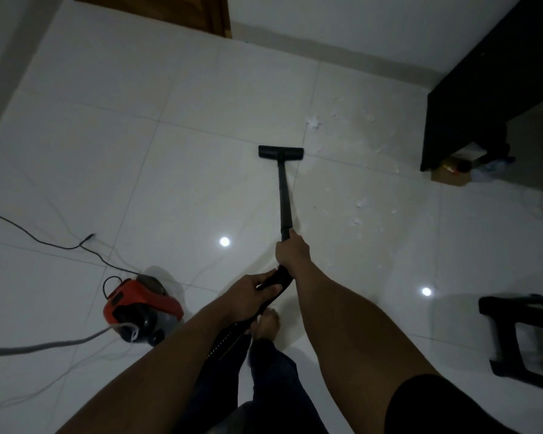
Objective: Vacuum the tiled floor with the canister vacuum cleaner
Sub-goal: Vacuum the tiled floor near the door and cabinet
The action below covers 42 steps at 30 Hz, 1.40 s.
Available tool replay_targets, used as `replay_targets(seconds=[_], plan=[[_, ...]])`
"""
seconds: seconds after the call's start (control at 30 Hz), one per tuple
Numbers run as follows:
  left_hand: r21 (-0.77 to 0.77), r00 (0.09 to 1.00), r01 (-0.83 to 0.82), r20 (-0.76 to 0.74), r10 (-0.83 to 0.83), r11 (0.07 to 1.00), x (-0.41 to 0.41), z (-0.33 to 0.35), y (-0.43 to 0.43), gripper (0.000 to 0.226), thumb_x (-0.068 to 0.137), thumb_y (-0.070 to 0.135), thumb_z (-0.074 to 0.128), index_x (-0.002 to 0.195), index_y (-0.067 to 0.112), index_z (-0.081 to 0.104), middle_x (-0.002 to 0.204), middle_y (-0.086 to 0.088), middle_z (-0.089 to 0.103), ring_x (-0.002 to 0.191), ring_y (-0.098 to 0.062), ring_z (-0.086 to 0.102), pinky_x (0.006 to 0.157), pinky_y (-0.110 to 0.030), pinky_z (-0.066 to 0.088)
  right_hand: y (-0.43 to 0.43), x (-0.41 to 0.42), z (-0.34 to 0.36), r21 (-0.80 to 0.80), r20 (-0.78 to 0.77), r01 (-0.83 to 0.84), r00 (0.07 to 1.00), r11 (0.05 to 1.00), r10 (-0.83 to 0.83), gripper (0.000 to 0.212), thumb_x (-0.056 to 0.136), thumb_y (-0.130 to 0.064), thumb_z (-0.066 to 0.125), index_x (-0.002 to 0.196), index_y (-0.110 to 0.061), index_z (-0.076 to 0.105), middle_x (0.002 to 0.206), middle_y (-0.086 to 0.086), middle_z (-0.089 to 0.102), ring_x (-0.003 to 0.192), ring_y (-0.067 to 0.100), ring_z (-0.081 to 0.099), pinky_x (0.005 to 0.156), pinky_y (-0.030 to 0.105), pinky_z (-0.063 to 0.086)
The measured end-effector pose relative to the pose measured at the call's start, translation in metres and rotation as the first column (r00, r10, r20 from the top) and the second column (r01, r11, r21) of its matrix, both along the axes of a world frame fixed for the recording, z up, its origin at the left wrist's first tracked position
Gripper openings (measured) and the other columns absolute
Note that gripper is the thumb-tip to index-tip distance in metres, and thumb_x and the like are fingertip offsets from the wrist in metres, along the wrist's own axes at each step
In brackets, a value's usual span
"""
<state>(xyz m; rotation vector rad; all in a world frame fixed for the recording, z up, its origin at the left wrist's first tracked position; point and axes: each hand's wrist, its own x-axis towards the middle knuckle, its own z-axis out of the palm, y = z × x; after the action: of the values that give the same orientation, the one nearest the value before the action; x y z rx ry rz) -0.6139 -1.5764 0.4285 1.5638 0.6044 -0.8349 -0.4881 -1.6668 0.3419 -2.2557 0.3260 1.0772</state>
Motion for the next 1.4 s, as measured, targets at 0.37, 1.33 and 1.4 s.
replay_targets(seconds=[0.37,1.33,1.4], plan=[[-0.011,0.999,-0.026,-0.048,0.025,1.000,0.109,-0.009,0.089,0.058,0.098,0.043,0.056,0.151,0.037,0.033,0.070,-0.009,0.062,0.046,-0.021,0.058,0.048,-0.032,0.053,0.086,0.111,-0.005,0.024,0.015,-0.013,1.000,1.000,0.013,0.062,0.097,-0.016,0.045,0.156,-0.020,0.028,0.139,0.011,0.052,0.118,0.029,0.055,0.078,0.027,0.042],[0.076,0.999,-0.043,-0.027,0.045,0.996,0.478,-0.022,0.233,0.054,0.100,0.040,0.053,0.150,0.038,0.033,0.069,0.002,0.061,0.042,-0.015,0.055,0.050,-0.031,0.051,0.243,0.479,-0.041,0.063,-0.135,0.215,0.969,0.975,-0.205,0.066,0.103,-0.020,0.044,0.160,-0.033,0.012,0.136,0.011,0.052,0.068,0.016,0.057,0.055,0.029,0.052],[0.074,0.998,-0.050,-0.029,0.052,0.996,0.494,-0.026,0.236,0.054,0.100,0.039,0.053,0.150,0.037,0.032,0.069,0.003,0.060,0.040,-0.010,0.053,0.047,-0.028,0.051,0.248,0.495,-0.044,0.060,-0.158,0.228,0.963,0.972,-0.216,0.067,0.103,-0.021,0.044,0.159,-0.035,0.010,0.135,0.010,0.053,0.068,0.016,0.057,0.063,0.033,0.057]])
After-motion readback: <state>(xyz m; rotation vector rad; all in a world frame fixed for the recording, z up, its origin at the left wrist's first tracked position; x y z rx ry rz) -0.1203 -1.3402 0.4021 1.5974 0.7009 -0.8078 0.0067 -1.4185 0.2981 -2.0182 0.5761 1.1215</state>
